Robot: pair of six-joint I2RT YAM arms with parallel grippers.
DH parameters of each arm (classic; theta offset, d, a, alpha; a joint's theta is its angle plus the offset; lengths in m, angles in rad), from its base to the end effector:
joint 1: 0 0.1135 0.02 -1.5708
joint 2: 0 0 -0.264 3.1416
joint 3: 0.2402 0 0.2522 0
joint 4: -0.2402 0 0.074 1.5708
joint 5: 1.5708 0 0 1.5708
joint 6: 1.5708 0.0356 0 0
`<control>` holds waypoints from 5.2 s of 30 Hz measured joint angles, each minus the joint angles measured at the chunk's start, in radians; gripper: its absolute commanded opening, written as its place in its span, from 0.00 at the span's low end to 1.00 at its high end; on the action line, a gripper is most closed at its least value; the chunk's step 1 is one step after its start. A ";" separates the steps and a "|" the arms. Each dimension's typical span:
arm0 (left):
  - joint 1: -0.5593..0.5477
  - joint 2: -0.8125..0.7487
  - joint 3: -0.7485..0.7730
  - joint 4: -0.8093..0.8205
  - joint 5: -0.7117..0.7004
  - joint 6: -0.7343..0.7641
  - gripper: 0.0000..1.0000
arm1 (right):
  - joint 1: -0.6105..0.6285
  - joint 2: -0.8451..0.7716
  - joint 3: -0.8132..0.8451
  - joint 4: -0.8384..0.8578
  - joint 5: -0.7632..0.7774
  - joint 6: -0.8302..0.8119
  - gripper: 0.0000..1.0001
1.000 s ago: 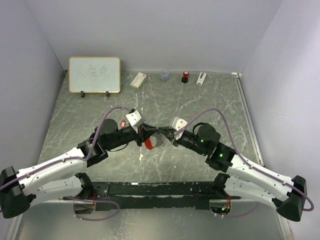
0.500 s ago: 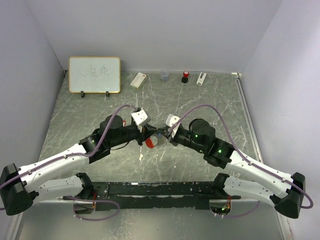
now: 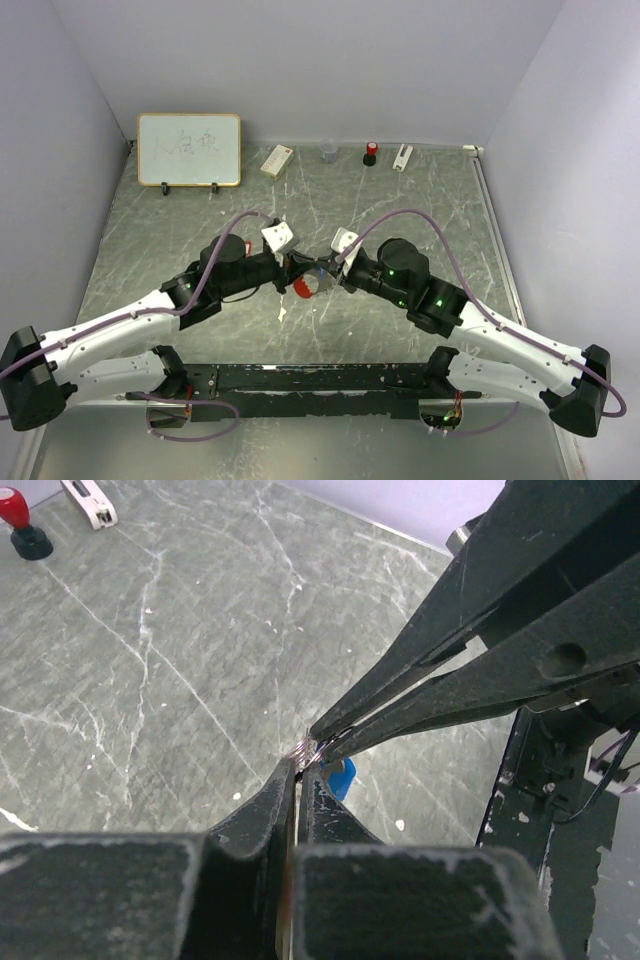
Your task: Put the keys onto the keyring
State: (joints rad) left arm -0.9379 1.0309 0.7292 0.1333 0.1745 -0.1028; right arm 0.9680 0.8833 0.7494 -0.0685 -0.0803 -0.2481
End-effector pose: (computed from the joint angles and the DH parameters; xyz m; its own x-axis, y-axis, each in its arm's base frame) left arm 0.1391 -0.2000 0.3062 -0.1905 0.0888 -0.9777 0.8804 0.4560 -0.1301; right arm 0.1170 0.1750 0.3223 0.1021 -0.2834 -0.9536 -0.8671 0.4444 -0.2249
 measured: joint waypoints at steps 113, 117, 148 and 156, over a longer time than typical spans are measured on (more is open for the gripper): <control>0.011 -0.138 -0.286 0.605 -0.283 -0.370 0.07 | 0.018 -0.003 -0.110 0.342 0.168 0.240 0.00; 0.012 -0.138 -0.301 0.612 -0.288 -0.376 0.07 | 0.020 0.012 -0.075 0.269 0.182 0.237 0.00; 0.039 -0.167 -0.438 0.754 -0.366 -0.452 0.07 | 0.031 0.213 0.257 -0.150 0.192 0.241 0.00; 0.056 -0.164 -0.453 0.755 -0.408 -0.469 0.44 | 0.025 0.231 0.321 -0.233 0.224 0.240 0.00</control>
State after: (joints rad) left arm -0.8814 0.8673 0.2760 0.8886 -0.2337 -0.5720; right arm 0.9928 1.1141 1.0706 -0.3012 0.1440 -0.0086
